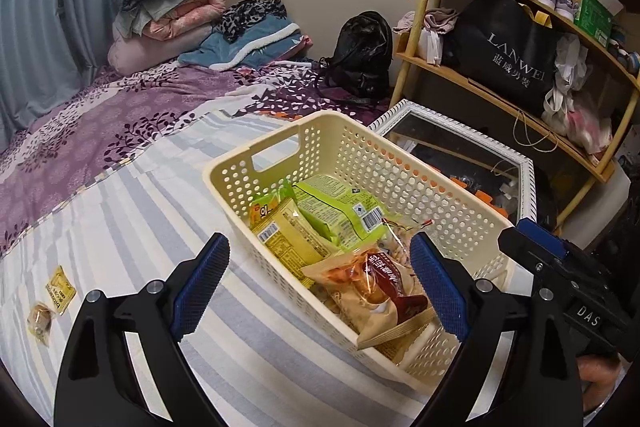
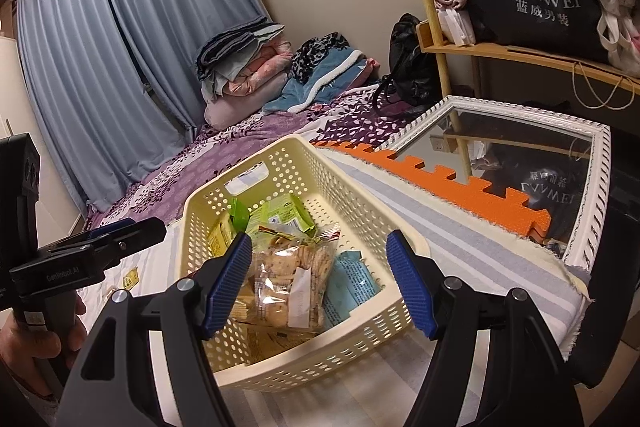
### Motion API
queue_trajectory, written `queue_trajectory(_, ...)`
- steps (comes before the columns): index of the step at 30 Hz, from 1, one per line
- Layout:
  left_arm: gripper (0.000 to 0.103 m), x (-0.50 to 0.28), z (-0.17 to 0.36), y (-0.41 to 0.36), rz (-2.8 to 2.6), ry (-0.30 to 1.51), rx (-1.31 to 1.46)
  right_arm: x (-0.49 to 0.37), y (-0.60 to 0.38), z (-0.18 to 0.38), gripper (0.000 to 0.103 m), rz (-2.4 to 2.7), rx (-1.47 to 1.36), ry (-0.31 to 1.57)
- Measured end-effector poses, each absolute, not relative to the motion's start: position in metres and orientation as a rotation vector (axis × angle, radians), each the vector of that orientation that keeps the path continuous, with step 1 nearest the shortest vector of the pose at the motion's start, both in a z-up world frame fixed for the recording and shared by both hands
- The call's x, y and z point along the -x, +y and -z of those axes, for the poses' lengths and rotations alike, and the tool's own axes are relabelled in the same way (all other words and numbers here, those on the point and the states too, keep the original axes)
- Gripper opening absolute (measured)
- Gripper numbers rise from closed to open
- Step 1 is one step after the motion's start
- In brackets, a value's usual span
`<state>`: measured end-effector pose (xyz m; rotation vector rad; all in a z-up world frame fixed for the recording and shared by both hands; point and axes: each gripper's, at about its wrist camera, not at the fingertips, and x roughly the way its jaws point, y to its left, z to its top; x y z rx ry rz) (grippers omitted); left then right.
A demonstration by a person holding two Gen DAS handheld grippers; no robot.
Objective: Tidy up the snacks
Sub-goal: 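Lower the yellow biscuit packet into the basket and open the left gripper, then move both tools back toward the clear pastry packet and small yellow packet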
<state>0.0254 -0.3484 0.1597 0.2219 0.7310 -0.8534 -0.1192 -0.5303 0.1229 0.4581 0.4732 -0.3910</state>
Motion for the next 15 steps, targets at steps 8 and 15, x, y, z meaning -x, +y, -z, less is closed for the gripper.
queue_trajectory(8,0.093,-0.024,-0.163,-0.336,0.835,0.729,-0.219,0.118,-0.521,-0.129,0.07,0.378,-0.445,0.468)
queue_trajectory(15,0.093,-0.021,-0.169,-0.322,0.816,0.713,-0.212,0.116,-0.512,-0.134,0.07,0.357,-0.433,0.463)
